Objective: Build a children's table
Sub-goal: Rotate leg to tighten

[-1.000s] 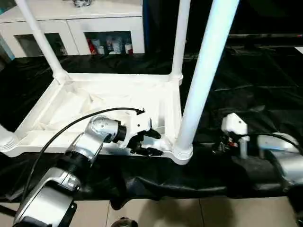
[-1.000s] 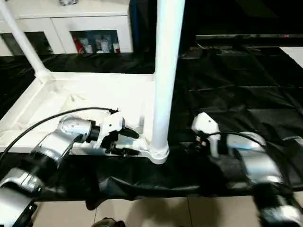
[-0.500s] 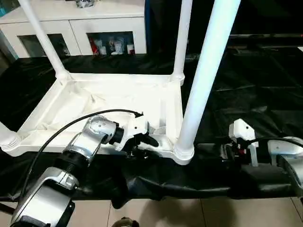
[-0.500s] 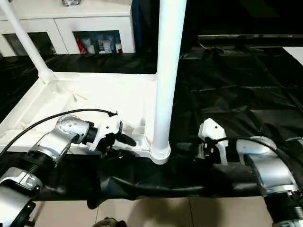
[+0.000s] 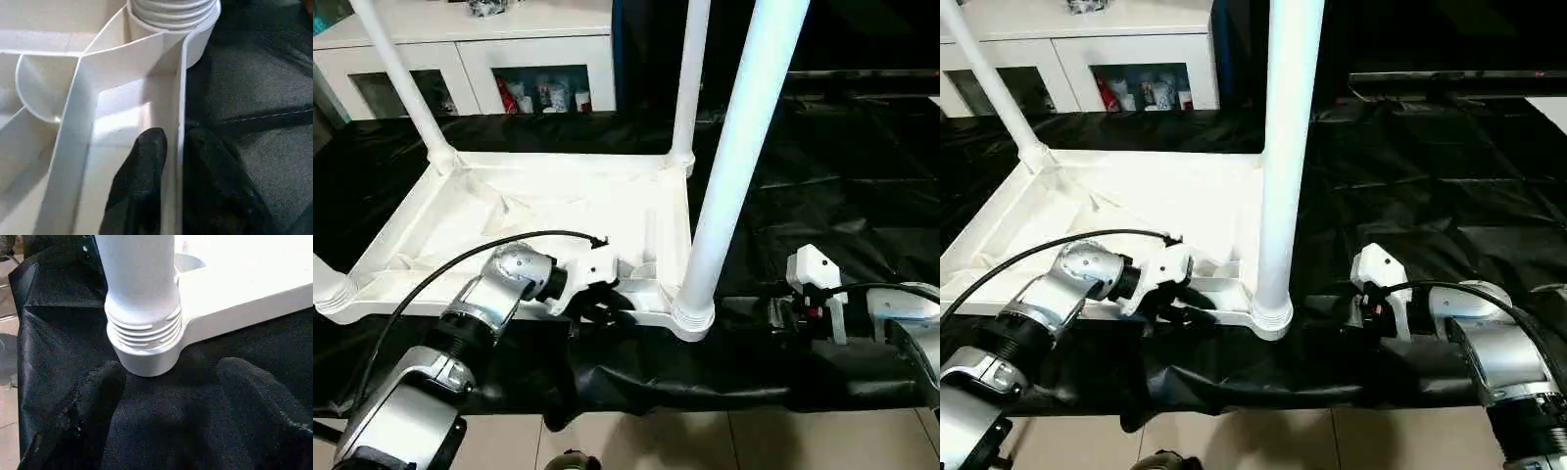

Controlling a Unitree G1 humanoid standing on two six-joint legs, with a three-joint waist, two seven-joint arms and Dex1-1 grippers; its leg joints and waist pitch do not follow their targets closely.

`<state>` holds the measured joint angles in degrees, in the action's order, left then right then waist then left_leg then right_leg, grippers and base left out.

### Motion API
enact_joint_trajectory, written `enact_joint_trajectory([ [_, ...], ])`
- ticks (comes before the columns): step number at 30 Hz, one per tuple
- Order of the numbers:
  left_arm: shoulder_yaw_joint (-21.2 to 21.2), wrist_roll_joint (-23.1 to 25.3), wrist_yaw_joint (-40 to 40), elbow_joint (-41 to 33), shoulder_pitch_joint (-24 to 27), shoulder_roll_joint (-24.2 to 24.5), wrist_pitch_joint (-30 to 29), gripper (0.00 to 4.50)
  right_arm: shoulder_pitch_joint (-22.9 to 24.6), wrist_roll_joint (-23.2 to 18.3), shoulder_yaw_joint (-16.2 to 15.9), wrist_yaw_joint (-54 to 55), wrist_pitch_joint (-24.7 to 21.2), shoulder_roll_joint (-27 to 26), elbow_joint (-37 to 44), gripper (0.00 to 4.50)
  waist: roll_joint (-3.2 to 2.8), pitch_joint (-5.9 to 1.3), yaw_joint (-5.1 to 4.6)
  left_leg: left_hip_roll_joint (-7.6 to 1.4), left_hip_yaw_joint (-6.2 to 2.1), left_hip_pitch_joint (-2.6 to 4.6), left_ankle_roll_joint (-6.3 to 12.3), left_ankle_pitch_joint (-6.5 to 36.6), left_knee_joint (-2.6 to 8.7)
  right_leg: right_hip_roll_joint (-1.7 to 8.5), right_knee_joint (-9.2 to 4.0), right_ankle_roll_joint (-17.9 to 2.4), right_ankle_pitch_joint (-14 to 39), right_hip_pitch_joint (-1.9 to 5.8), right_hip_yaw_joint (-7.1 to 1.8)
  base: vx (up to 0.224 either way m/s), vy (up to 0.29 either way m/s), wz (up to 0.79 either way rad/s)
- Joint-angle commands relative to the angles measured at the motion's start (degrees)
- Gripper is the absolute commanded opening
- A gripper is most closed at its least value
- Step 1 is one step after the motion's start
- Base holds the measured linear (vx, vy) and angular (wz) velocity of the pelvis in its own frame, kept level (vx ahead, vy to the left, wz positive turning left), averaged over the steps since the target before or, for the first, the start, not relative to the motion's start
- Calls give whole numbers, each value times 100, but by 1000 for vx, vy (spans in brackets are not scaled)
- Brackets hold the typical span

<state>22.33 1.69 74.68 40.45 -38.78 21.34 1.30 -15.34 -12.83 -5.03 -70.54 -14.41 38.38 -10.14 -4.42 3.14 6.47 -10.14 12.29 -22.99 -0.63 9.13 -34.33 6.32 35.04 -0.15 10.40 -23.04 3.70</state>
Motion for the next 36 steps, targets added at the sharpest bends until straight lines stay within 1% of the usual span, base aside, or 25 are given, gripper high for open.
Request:
enact_joint_trajectory([
  [1,-28,78,-46,90,-41,49,31,58,-77,-13,-60,9,-7,-14,60,352,72,-405,13,-324,-216,182,136,1927,438,290,-475,-1270,1525,215,-199,0,0,0],
  [2,-93,27,-95,124,-47,1,-16,58,-68,-22,-59,22,-18,-33,58,352,68,-406,11,-320,-214,178,138,1921,433,293,-476,-1271,1521,217,-199,0,0,0],
  [5,-304,-149,-283,210,-88,-174,-168,30,-61,-59,-37,85,-51,-113,26,352,65,-402,13,-322,-211,186,140,1936,434,295,-485,-1287,1550,212,-198,0,0,0],
  [7,-548,-323,-621,389,-183,-402,-314,24,-117,-60,-3,270,-89,-267,-140,352,75,-406,0,-310,-209,178,144,1928,421,297,-486,-1300,1598,210,-190,0,0,0],
  [8,-612,-368,-730,456,-222,-473,-363,24,-145,-55,6,330,-90,-315,-213,352,97,-409,-3,-297,-206,175,160,1905,410,297,-488,-1299,1652,214,-182,0,0,0],
  [9,-651,-396,-817,528,-256,-548,-407,11,-191,-41,14,430,-79,-403,-327,352,94,-415,10,-303,-212,183,157,1890,408,306,-490,-1292,1662,210,-184,0,0,0],
  [10,-664,-360,-1016,642,-296,-645,-371,1,-283,-8,61,651,-40,-553,-523,380,112,-419,-8,-293,-221,143,187,1758,411,302,-481,-1270,1583,238,-180,0,0,0],
  [11,-649,-309,-1179,763,-331,-742,-347,1,-382,-23,133,839,10,-715,-715,387,111,-432,-17,-292,-219,154,203,1709,406,294,-476,-1279,1523,226,-175,0,0,0],
  [12,-628,-260,-1311,873,-355,-827,-302,1,-458,-53,184,937,47,-827,-851,387,119,-437,-68,-275,-211,135,249,1650,392,290,-473,-1292,1428,227,-167,0,0,0],
  [13,-617,-218,-1403,956,-376,-882,-262,0,-503,-37,191,989,92,-871,-932,391,123,-437,-73,-274,-206,144,263,1622,385,291,-476,-1300,1391,226,-168,0,0,0],
  [14,-613,-185,-1473,1017,-393,-923,-230,0,-536,-18,191,1026,126,-898,-991,402,143,-444,-84,-266,-199,133,333,1502,367,288,-465,-1310,1271,241,-169,0,0,0],
  [15,-617,-141,-1541,1100,-419,-990,-203,0,-581,27,173,1063,205,-935,-1070,415,141,-446,-85,-261,-196,126,373,1441,361,286,-467,-1304,1242,244,-167,0,0,0],
  [17,-624,-118,-1561,1140,-434,-1027,-199,0,-604,50,162,1073,248,-952,-1109,427,138,-448,-70,-262,-189,125,451,1320,348,293,-475,-1284,1234,249,-166,0,0,0],
  [18,-630,-92,-1613,1221,-473,-1079,-163,0,-673,127,136,1154,362,-985,-1229,432,153,-448,-65,-265,-186,117,497,1267,345,285,-474,-1269,1226,252,-163,0,0,0],
  [19,-618,-63,-1642,1287,-510,-1115,-124,0,-747,228,118,1280,503,-1011,-1360,441,143,-444,-72,-269,-190,115,496,1284,350,291,-481,-1266,1359,237,-153,0,0,0],
  [21,-553,10,-1651,1360,-544,-1118,-24,0,-848,305,115,1396,627,-1054,-1522,441,141,-434,-84,-256,-189,127,449,1369,358,280,-504,-1227,1533,227,-148,0,0,0],
  [22,-453,93,-1613,1436,-569,-1089,84,0,-953,388,112,1493,754,-1107,-1686,441,133,-426,-82,-271,-194,150,398,1497,370,287,-517,-1195,1688,218,-156,0,0,0],
  [23,-436,111,-1600,1452,-572,-1082,105,0,-972,398,108,1503,776,-1116,-1717,441,137,-422,-89,-275,-202,148,358,1568,380,285,-514,-1162,1773,222,-158,0,0,0],
  [25,-349,212,-1523,1513,-580,-1028,211,0,-1075,462,75,1567,946,-1165,-1861,441,132,-428,-85,-285,-207,150,339,1581,390,287,-510,-1158,1743,219,-161,0,0,0],
  [28,-273,281,-1361,1495,-557,-957,324,0,-1191,490,49,1613,1050,-1237,-1990,441,152,-439,-94,-283,-204,132,380,1507,389,294,-479,-1224,1500,234,-166,0,0,0],
  [30,-293,305,-1300,1515,-556,-940,360,0,-1270,553,-42,1550,1102,-1275,-2117,441,152,-435,-88,-281,-196,133,428,1465,380,292,-478,-1245,1435,231,-169,0,0,0],
  [32,-311,342,-1270,1609,-590,-936,438,0,-1371,673,-151,1483,1244,-1311,-2350,441,186,-441,-87,-279,-188,117,477,1345,368,295,-463,-1297,1306,240,-161,0,0,0],
  [34,-300,346,-1271,1690,-623,-925,513,0,-1523,683,-144,1506,1312,-1403,-2611,441,160,-446,-87,-277,-188,120,493,1315,361,300,-455,-1337,1302,232,-158,0,0,0],
  [35,-300,346,-1271,1690,-623,-925,513,0,-1523,683,-144,1506,1312,-1403,-2611,441,166,-444,-91,-275,-185,120,495,1327,361,292,-456,-1339,1309,233,-156,0,0,0],
  [36,-310,351,-1265,1712,-629,-928,529,0,-1597,701,-139,1528,1364,-1445,-2741,425,163,-435,-92,-283,-189,121,498,1379,367,297,-458,-1335,1365,234,-161,0,0,0],
])
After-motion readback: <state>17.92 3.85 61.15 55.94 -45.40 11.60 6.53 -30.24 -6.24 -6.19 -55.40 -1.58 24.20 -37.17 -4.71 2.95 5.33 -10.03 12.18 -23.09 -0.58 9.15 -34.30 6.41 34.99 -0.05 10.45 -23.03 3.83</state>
